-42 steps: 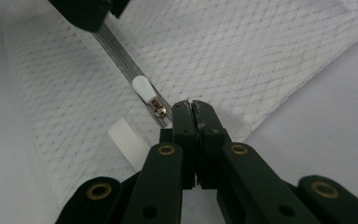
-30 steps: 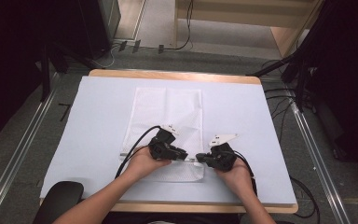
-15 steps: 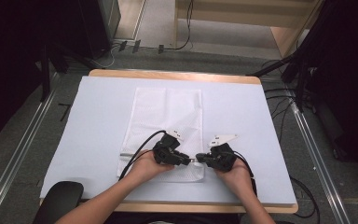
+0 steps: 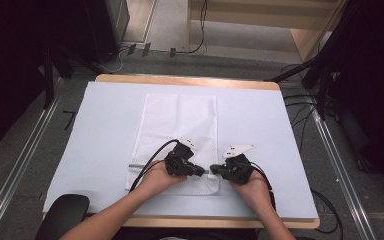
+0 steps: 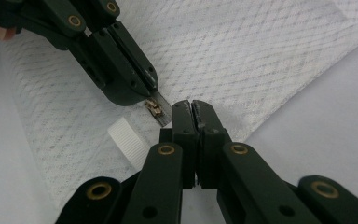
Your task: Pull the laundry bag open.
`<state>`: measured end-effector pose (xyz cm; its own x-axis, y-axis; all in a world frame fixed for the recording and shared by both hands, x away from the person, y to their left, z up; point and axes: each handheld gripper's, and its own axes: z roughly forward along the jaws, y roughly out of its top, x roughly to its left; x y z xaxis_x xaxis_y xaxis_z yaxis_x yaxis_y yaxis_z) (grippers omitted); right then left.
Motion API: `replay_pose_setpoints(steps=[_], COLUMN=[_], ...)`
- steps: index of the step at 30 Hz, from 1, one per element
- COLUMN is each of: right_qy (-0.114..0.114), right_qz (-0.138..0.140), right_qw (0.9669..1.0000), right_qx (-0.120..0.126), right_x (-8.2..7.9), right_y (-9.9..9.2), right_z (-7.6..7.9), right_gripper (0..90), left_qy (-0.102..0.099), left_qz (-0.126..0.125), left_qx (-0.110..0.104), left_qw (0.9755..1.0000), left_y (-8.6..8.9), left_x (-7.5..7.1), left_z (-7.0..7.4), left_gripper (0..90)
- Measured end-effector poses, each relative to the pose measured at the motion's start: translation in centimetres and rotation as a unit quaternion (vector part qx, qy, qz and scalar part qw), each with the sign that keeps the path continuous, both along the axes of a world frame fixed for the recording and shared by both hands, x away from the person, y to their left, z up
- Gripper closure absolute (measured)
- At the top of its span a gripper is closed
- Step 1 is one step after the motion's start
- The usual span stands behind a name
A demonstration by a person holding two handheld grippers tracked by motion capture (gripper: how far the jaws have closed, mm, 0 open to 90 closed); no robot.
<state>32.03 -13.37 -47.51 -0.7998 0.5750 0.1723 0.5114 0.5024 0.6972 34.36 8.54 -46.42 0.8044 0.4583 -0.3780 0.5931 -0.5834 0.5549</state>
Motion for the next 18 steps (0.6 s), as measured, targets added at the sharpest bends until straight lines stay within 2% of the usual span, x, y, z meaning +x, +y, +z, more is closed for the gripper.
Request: replay_pose_setpoints(steps=[4,5,9,13,17,18], right_qy=[-0.006,-0.011,-0.014,-0.009,-0.002,-0.002], right_qz=[0.001,0.008,0.016,0.017,0.032,0.035], right_qw=[1.0000,0.9999,0.9998,0.9998,0.9995,0.9994], right_qx=[0.004,0.001,0.000,0.004,0.004,0.004], right_x=[-0.2,-0.1,-0.1,0.0,0.4,0.5], right_y=[-0.1,-0.1,-0.2,-0.3,-0.4,-0.4], right_z=[-0.1,-0.1,-0.1,-0.2,-0.1,-0.1], right_gripper=[90.0,90.0,90.0,90.0,90.0,90.0], left_qy=[0.005,0.014,0.025,0.028,0.054,0.054], left_qz=[-0.011,-0.013,-0.010,0.004,0.010,0.010], left_qx=[0.004,0.001,0.002,0.001,-0.005,0.000], left_qw=[0.9999,0.9998,0.9996,0.9996,0.9985,0.9985], left_y=[0.0,0.1,0.5,1.7,3.0,3.2], left_x=[0.2,0.5,0.8,1.1,1.5,1.6], left_z=[0.1,0.1,0.1,0.6,0.9,1.0], left_gripper=[88.0,88.1,88.2,88.2,88.1,88.1])
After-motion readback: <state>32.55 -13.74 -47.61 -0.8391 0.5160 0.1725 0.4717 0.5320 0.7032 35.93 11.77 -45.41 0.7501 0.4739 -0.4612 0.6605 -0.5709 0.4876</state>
